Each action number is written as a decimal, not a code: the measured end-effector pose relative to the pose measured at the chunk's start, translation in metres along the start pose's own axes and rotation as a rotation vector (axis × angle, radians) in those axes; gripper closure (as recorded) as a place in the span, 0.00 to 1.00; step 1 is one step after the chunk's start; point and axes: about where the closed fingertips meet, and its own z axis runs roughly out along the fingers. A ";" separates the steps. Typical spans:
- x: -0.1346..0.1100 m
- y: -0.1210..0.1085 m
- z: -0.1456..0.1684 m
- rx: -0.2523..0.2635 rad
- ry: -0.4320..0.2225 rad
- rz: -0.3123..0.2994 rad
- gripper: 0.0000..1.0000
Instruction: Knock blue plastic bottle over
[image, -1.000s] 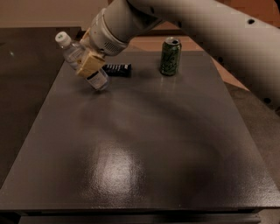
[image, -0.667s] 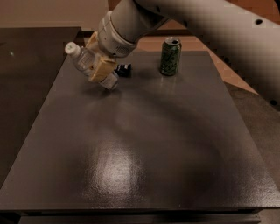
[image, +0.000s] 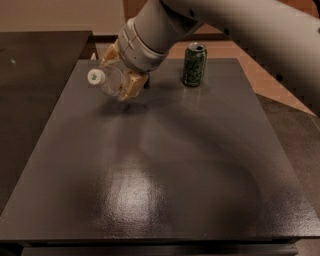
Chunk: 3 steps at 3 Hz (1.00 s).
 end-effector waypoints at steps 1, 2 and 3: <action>-0.009 0.015 -0.005 -0.040 0.039 -0.227 1.00; -0.018 0.030 -0.005 -0.099 0.062 -0.426 1.00; -0.025 0.045 0.000 -0.136 0.084 -0.557 0.82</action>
Offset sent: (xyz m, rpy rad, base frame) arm -0.0484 -0.0115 -0.0180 -0.3397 -0.3482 0.4859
